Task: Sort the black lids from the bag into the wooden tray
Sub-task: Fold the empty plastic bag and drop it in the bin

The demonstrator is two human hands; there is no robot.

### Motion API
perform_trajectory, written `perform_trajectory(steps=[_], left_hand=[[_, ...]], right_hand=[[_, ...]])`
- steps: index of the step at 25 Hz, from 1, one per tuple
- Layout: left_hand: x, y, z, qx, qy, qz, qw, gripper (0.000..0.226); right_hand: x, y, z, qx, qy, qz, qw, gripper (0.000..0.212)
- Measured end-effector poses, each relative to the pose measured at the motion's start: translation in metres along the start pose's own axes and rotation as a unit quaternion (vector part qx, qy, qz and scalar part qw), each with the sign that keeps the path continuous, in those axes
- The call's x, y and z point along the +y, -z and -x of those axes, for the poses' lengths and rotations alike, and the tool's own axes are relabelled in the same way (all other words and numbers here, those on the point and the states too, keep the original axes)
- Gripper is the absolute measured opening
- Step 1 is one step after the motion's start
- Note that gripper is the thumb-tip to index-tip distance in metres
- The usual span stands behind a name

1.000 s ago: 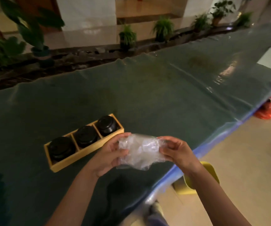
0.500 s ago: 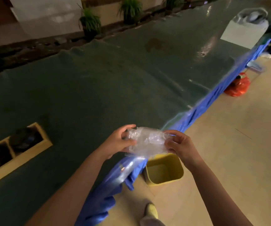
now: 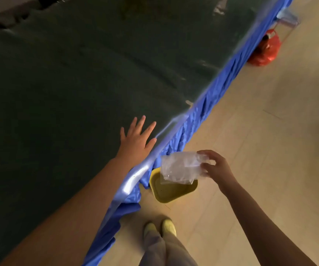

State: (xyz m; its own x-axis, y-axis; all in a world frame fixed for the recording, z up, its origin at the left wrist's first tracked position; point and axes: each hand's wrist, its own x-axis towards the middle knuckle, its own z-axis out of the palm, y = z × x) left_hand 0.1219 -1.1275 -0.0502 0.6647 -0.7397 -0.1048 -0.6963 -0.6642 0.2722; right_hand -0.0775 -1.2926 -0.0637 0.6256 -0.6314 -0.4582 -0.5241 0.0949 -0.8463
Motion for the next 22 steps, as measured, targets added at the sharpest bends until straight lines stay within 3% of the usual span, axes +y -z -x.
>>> perform_trajectory(steps=[4, 9, 13, 18, 22], left_hand=[[-0.011, -0.054, -0.026, -0.022, -0.012, -0.09, 0.996, 0.057], [-0.029, -0.088, -0.028, 0.068, -0.044, -0.128, 0.988, 0.056], [-0.028, -0.092, -0.028, 0.089, -0.043, -0.129, 0.987, 0.057], [-0.03, -0.092, -0.028, 0.12, -0.05, -0.135, 0.982, 0.057], [-0.027, -0.102, -0.03, 0.103, -0.035, -0.125, 0.986, 0.056]], right_hand=[[0.061, -0.025, -0.046, 0.018, -0.042, 0.044, 0.998, 0.04], [0.16, -0.08, -0.115, 0.007, -0.073, 0.135, 0.988, 0.043], [0.236, -0.122, -0.155, -0.018, -0.107, 0.178, 0.978, 0.046], [0.283, -0.151, -0.184, -0.032, -0.141, 0.217, 0.965, 0.067], [0.282, -0.147, -0.185, -0.035, -0.139, 0.231, 0.962, 0.062]])
